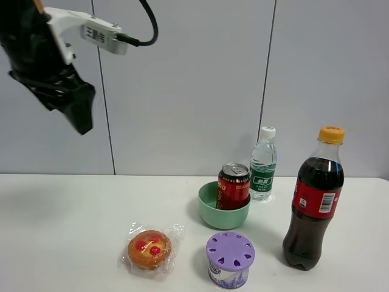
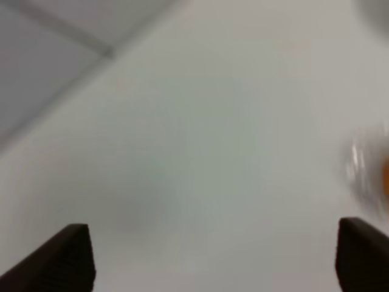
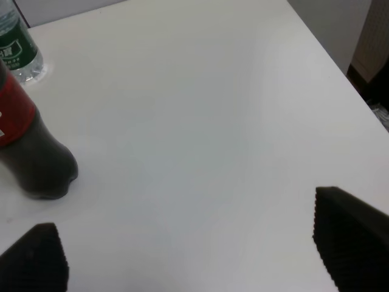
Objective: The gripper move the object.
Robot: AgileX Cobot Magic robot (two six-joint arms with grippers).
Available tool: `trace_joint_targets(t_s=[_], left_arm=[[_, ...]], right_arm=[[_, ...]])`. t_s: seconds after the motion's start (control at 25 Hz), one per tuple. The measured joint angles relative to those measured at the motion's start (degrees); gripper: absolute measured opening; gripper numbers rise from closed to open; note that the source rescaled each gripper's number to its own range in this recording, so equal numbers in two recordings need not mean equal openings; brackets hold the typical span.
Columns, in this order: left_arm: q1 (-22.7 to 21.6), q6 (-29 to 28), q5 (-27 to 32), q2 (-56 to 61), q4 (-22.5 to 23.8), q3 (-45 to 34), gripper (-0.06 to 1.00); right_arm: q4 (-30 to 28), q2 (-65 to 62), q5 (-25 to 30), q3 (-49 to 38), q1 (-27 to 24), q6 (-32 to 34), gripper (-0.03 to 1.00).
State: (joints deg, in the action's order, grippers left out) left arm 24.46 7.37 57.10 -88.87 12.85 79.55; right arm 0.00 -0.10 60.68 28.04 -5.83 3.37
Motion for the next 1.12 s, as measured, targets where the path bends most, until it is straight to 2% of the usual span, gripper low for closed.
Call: trace_joint_targets(t_s=[0.12,0.28,0.68,0.76,0.84,1.12], left_arm=[[-3.0,-0.4,4.2,4.7,0.6,-1.4,0.61],[-8.0,-1.6,4.0,13.2,-0.3,-7.6,0.61],[-24.6,-1.8,2.7,43.0,-9.2,-26.5,0.61],[-25.6,-1.5,2.5,45.9,-10.2,-28.1,0.61],[-27.2,-1.3,1.9,56.0,-12.0,-33.0,0.61],[-27.4,-1.7,1.8,72.0,-12.2,-40.4,0.61]], right_arm=[[0.0,0.0,0.0,0.0,0.0,0.0,1.00],[0.0,0.0,0.0,0.0,0.0,0.0,1.00],[0.0,0.0,0.0,0.0,0.0,0.0,1.00],[0.0,0.0,0.0,0.0,0.0,0.0,1.00],[0.0,0.0,0.0,0.0,0.0,0.0,1.00],[0.0,0.0,0.0,0.0,0.0,0.0,1.00]])
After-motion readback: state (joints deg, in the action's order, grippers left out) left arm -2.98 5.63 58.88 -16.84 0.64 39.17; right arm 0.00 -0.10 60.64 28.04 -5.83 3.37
